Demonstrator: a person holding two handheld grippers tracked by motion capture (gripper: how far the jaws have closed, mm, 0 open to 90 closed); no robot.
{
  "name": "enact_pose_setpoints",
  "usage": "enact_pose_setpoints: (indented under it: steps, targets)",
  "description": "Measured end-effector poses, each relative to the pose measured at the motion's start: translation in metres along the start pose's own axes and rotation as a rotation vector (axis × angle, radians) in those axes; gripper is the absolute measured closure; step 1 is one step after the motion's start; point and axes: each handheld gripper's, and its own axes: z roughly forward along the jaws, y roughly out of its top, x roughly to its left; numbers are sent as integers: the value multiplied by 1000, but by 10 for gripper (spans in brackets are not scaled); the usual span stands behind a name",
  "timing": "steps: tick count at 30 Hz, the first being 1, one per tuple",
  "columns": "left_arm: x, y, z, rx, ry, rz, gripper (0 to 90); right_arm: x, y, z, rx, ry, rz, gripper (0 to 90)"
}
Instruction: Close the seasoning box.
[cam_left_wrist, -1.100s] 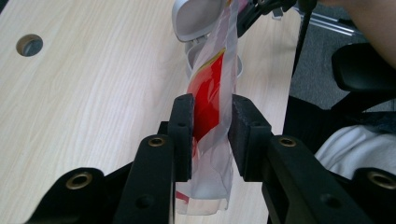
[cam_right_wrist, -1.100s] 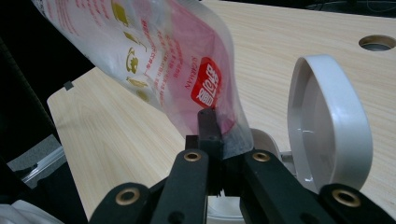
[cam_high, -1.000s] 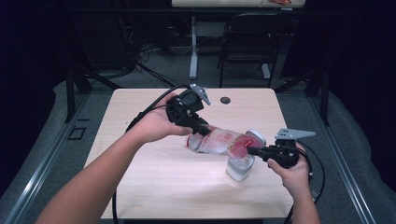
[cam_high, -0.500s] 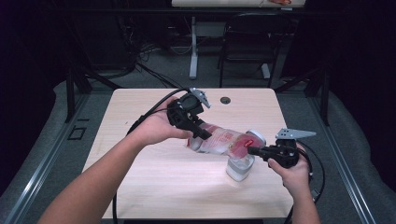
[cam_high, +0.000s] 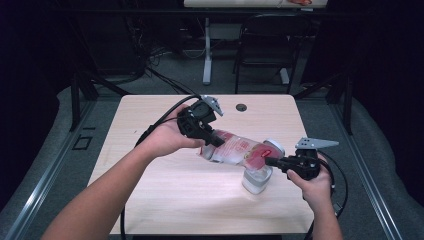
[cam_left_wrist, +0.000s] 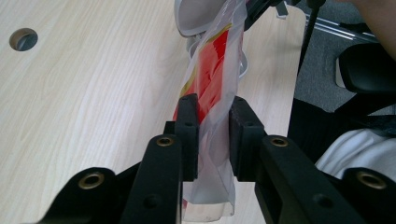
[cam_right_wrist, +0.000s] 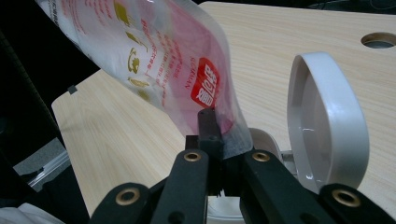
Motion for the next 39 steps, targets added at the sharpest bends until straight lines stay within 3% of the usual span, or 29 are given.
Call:
enact_pose_setpoints:
  steps: [39]
  targets:
    - [-9, 12, 2, 8, -7, 39, 869, -5, -2, -4, -9, -29, 23, 879]
